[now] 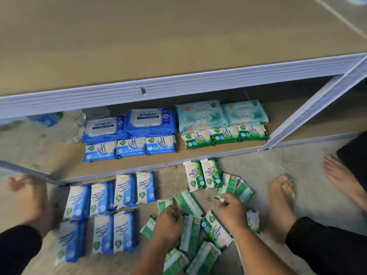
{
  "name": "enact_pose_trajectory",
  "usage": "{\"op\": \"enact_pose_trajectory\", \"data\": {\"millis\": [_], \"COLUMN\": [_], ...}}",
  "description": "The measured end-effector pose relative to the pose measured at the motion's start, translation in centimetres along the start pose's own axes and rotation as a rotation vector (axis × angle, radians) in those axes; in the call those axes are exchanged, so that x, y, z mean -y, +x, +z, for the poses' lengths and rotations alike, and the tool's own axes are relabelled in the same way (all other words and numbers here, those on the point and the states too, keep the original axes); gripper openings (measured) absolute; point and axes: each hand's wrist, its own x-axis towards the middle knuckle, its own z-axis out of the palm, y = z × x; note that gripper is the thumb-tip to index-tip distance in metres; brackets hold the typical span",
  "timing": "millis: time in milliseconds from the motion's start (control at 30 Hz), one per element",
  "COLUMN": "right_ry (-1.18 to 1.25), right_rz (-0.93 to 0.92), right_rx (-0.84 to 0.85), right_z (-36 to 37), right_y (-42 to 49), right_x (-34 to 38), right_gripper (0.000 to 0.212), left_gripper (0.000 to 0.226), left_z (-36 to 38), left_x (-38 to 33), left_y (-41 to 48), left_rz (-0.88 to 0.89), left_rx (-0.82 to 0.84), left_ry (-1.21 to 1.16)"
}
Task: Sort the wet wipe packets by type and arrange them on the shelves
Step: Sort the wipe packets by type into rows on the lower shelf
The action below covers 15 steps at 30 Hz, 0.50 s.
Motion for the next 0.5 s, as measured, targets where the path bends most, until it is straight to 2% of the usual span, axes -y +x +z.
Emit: {"op": "enact_pose_trajectory", "data": {"millis": [167,333,500], "right_ry": [-0.183,-0.563,-0.834], "right_rz": [0.055,-0.084,-0.09], "right_rx": [0.105,0.182,0.289], "right_z": [0.3,0.4,2.2], "right_y": [-3.6,-5.0,-5.3], "right_x": [-2.5,-4.2,-4.4], "right_gripper": [0.031,0.027,0.059], "left_gripper": [0.032,0.041,0.069], "left_z": [0.5,2.0,3.8], "left_x": [0.8,1.9,1.1], "left_y": [-1.8,-3.4,-3.6], "left_rz": [-0.01,0.023,-0.041], "left_rx": [0.061,0.07,0.053], "left_ry": [0.135,0.458,0.643]}}
